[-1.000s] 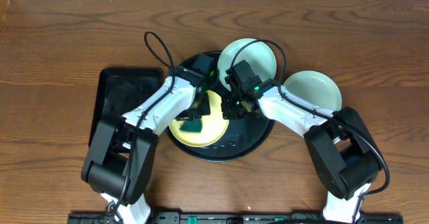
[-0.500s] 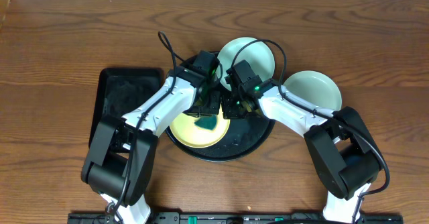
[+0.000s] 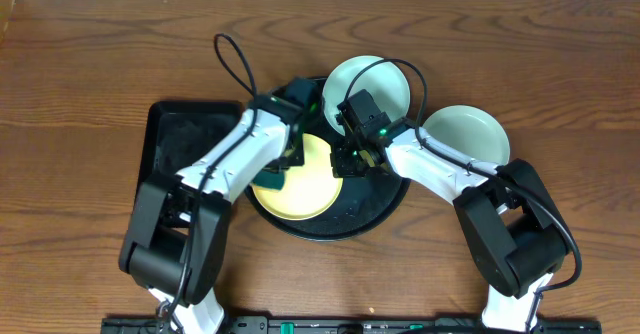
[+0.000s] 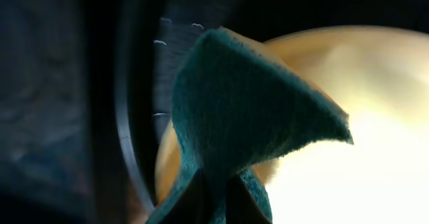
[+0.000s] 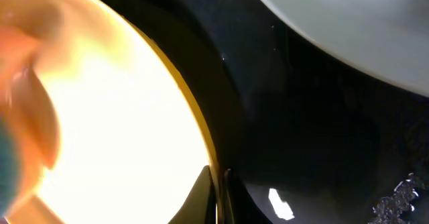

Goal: Clean dirty plates on tray and stack at the side
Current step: 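Return the sponge to the black tray and lift the yellow plate with right gripper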

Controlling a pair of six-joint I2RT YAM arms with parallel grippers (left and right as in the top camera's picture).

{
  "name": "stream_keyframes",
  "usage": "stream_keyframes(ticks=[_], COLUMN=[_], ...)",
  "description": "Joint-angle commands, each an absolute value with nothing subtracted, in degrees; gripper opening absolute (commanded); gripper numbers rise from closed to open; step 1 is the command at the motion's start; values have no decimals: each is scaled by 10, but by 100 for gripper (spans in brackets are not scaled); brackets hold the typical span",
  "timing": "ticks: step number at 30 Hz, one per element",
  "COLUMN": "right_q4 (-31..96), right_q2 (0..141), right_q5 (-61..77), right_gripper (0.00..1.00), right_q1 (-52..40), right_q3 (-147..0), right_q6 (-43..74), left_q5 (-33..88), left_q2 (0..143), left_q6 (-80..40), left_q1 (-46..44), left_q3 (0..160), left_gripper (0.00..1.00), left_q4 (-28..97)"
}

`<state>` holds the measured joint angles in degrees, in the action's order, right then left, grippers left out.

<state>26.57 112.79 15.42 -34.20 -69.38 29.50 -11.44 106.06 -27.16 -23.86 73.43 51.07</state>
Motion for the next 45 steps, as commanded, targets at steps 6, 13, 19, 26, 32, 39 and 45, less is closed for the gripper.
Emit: stream_keyframes(ticks=[6, 13, 19, 26, 32, 39, 45], right_q4=[266, 272, 301, 328, 330, 326, 308], right_q2=[1133, 1107, 1029, 948, 911, 893, 893], right_q5=[149, 154, 60, -116, -276, -481, -641], right_gripper=[1, 1, 1, 1, 1, 1, 1], right_q1=[-341, -342, -354, -391, -444, -521, -583], right_q3=[-702, -712, -714, -714, -714, -714, -714], right_q6=[297, 249, 213, 174, 125, 79, 38], left_q5=[-159, -157, -157, -157, -157, -157, -157], left_q2=[1047, 1038, 1038, 1038, 1038, 1038, 1038], left_q6=[-289, -288, -288, -288, -288, -288, -288], left_q1=[-165, -78, -7, 25, 25, 25, 25], left_q3=[886, 924, 922, 921, 919, 901, 896], left_gripper=[7, 7, 7, 8, 8, 8, 7], left_q4=[653, 698, 690, 687, 687, 677, 677])
